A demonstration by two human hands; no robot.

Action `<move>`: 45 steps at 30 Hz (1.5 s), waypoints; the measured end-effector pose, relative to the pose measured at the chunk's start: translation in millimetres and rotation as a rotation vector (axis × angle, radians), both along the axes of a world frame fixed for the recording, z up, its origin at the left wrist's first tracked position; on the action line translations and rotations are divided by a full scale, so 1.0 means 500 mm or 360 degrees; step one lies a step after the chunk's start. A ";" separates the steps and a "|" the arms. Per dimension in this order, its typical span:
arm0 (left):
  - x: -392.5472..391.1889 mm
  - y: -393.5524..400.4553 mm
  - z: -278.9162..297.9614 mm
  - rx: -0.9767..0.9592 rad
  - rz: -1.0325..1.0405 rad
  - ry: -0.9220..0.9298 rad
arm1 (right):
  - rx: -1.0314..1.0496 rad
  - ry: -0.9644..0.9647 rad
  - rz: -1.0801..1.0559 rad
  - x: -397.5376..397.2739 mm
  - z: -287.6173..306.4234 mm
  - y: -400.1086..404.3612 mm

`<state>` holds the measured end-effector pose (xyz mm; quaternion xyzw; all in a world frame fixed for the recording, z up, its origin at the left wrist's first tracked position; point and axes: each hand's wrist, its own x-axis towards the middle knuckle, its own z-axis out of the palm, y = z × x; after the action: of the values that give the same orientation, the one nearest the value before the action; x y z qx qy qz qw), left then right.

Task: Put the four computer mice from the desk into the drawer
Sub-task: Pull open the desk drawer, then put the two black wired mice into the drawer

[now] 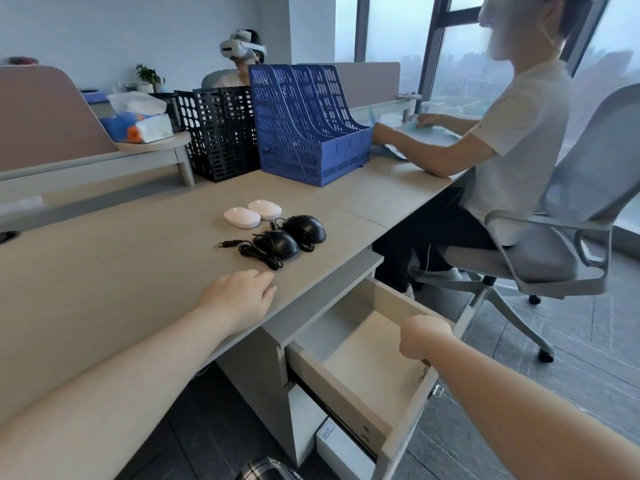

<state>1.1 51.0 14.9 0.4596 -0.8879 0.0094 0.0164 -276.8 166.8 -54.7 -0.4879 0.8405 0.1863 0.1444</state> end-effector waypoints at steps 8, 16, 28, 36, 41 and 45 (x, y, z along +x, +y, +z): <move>-0.007 0.003 0.009 -0.0035 0.0028 0.0031 | 0.0016 -0.0017 -0.0037 -0.011 0.025 0.012; -0.039 -0.052 0.005 -0.0015 0.0171 0.0238 | -0.0639 -0.0198 0.0065 0.023 0.061 -0.111; -0.102 -0.183 -0.011 0.0302 0.0355 0.0289 | -0.1125 -0.0685 0.0335 0.099 0.126 -0.365; -0.129 -0.236 -0.004 0.0303 0.0217 0.0134 | -0.0913 -0.0888 0.0424 0.098 0.119 -0.445; -0.126 -0.227 -0.002 0.0155 0.0215 0.0102 | -0.0935 -0.0700 0.0364 0.112 0.134 -0.440; -0.123 -0.203 -0.002 0.0093 0.0213 0.0219 | -0.0951 -0.0703 0.0351 0.114 0.148 -0.414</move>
<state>-60.2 -50.5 13.9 0.5177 -0.8519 -0.0470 0.0632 -220.0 -40.4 19.4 -0.6243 0.7489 -0.1620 0.1523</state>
